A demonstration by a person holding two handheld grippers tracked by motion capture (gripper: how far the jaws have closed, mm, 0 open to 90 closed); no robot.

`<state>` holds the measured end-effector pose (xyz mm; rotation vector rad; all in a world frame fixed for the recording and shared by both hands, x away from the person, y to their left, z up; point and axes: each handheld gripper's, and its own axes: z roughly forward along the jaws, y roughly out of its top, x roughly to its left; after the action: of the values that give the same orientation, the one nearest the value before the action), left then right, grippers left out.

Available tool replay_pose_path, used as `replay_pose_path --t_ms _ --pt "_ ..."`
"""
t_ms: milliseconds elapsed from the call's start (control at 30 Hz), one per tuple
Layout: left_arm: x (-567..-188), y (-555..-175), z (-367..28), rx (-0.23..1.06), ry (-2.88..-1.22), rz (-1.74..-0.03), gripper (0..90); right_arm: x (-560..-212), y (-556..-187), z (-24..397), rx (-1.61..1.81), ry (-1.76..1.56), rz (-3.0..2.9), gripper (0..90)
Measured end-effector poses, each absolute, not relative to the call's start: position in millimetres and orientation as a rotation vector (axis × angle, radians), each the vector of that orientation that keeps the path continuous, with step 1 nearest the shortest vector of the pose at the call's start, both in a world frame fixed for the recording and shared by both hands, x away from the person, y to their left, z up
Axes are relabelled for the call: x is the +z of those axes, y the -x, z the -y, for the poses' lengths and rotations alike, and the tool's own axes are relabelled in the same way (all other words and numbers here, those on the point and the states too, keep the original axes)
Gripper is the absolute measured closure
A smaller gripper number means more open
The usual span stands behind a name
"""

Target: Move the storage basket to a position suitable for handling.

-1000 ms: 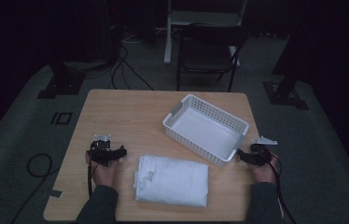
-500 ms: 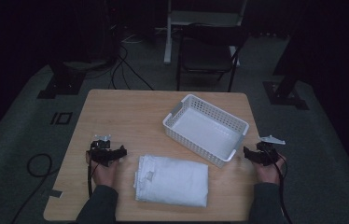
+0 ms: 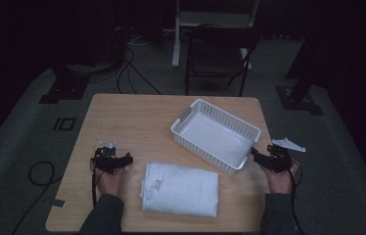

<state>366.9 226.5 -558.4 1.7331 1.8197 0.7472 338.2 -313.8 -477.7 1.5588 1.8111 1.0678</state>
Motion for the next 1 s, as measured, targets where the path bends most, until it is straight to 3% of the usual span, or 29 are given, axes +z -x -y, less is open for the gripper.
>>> replay_pose_path --t_ms 267,400,467,667,1000 --pt "-556 -365 -226 0.742 -1.745 -1.805 7.6 -482 -340 293 1.040 -1.560 -1.879 27.9" --pt "-553 -362 -225 0.737 -1.764 -1.767 24.7 -485 -343 282 0.993 -1.582 -1.926 29.7" --pt "-553 -361 -224 0.731 -1.775 -1.753 26.8 -485 -343 280 0.983 -1.584 -1.934 30.1" --pt "-552 -360 -223 0.724 -1.786 -1.734 34.1 -489 -344 275 0.929 -1.617 -1.947 41.7" --pt "-549 -359 -221 0.721 -1.785 -1.740 47.4 -491 -352 265 0.938 -1.627 -1.911 52.8"
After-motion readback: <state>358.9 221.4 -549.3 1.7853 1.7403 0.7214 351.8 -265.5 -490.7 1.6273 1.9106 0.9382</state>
